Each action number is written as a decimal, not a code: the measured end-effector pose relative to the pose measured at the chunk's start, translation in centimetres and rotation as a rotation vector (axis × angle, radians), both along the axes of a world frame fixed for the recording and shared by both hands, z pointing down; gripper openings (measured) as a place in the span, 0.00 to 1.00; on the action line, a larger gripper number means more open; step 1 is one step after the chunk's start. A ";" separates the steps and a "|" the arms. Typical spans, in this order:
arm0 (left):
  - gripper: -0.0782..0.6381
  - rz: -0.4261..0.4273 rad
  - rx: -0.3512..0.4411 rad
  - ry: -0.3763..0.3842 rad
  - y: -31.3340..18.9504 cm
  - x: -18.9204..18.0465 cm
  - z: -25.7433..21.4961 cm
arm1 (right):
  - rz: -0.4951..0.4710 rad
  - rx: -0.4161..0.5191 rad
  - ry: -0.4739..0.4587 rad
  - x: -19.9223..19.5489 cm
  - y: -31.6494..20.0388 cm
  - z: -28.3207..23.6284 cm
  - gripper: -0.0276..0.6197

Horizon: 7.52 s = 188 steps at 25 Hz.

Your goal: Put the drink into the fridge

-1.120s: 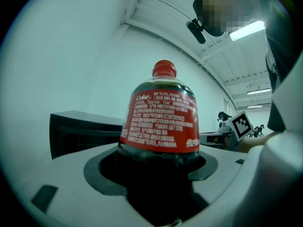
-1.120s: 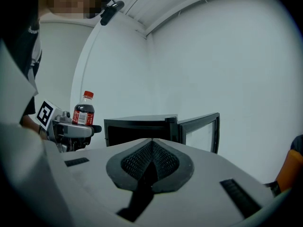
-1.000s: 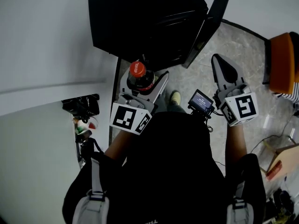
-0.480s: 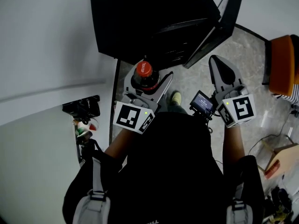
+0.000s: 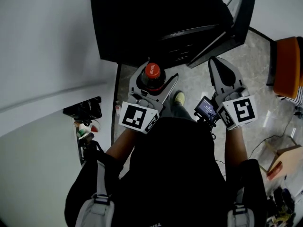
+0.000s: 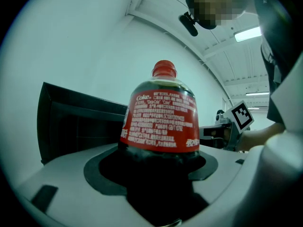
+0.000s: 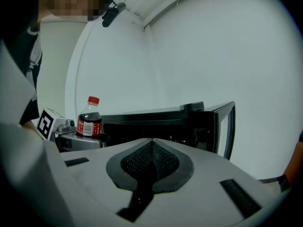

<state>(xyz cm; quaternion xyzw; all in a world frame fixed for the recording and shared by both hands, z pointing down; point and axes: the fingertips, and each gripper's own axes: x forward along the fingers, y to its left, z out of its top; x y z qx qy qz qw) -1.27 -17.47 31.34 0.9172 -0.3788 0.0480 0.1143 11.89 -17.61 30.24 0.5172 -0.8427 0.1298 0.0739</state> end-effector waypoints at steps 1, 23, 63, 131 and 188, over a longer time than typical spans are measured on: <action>0.59 -0.003 -0.007 0.000 -0.1 0.0 0.4 | 0.001 -0.008 0.001 -0.1 -0.1 0.2 0.06; 0.59 -0.056 -0.085 -0.070 -2.9 -1.1 10.0 | -0.025 -0.042 -0.006 -2.2 -1.9 5.3 0.06; 0.59 -0.172 -0.082 -0.120 -11.9 -1.0 22.6 | -0.034 -0.199 -0.098 -2.7 -1.4 14.5 0.06; 0.60 -0.193 0.089 -0.289 -15.5 0.1 26.5 | -0.221 -0.125 -0.192 -14.7 -13.0 21.9 0.49; 0.70 -0.139 -0.056 -0.223 -4.5 -0.8 18.6 | -0.215 0.081 0.092 -4.3 -5.5 11.6 0.43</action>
